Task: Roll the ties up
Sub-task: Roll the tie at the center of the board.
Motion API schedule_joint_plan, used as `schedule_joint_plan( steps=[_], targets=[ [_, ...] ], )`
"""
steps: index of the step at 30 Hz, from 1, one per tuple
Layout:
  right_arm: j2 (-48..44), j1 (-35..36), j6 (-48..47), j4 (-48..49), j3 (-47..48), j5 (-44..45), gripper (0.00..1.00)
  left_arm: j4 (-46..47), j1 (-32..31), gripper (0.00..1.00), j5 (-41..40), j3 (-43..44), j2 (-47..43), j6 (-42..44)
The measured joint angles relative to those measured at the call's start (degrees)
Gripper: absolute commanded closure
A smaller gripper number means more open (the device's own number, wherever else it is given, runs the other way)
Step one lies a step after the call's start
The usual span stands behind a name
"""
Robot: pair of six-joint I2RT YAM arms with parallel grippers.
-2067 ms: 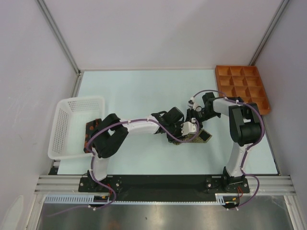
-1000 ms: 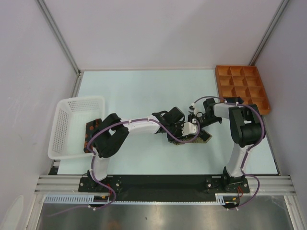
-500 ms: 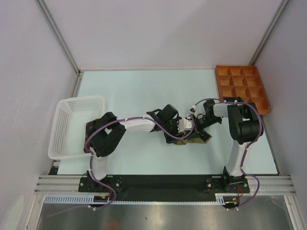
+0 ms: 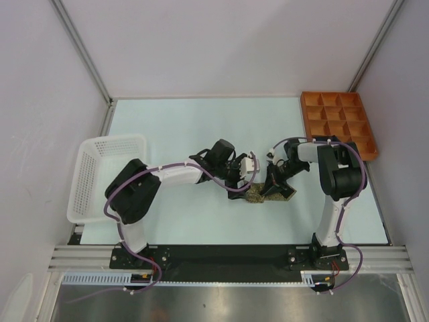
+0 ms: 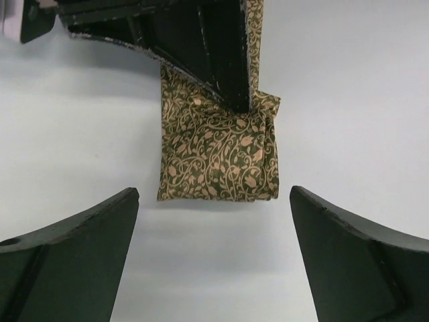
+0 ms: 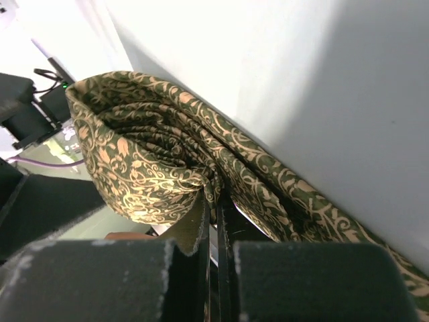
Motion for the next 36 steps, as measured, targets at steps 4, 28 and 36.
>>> schedule_joint_plan(
  steps=[4,28,36],
  targets=[
    [0.11,0.85,0.02,-1.49,1.25,2.14,1.0,1.99,-0.22,0.0,1.36,0.33,2.67,-1.99],
    [5.49,8.68,0.87,-5.51,8.72,2.16,1.0,2.36,-0.44,0.36,2.16,-1.73,3.82,-6.27],
    [6.93,14.64,4.5,3.02,8.79,-2.75,1.0,-0.74,-0.35,0.38,0.7,-3.72,0.61,-4.83]
  ],
)
